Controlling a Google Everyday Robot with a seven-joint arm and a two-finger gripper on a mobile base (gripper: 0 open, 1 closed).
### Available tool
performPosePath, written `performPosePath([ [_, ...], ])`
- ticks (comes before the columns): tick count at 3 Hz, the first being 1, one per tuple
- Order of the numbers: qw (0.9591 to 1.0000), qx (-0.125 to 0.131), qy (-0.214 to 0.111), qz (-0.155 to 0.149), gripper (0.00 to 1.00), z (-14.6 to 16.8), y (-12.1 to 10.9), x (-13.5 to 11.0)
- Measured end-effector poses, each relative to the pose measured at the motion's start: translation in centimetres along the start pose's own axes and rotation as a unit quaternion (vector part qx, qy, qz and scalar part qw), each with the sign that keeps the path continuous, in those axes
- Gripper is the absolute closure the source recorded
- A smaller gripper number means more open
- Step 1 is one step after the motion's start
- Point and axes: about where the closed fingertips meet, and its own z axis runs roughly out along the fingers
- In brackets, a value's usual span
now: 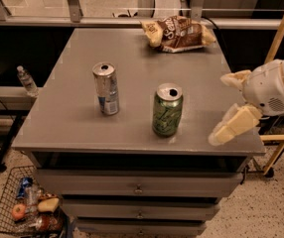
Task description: Move green can near brown chip bag
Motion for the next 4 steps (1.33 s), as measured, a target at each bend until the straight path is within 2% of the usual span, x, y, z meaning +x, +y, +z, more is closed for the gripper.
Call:
performPosePath([
  [1,0.9981,0.003,-0.058,0.020,0.00,0.6,-0.4,-2.7],
  [2,0.9982,0.001,-0.057,0.020,0.00,0.6,-0.3,-2.6],
  [3,0.9971,-0.006,-0.073,0.021,0.00,2.1,0.7,-3.1],
  [4,0.9945,-0.005,-0.102,0.023,0.00,4.0,2.0,-4.0],
])
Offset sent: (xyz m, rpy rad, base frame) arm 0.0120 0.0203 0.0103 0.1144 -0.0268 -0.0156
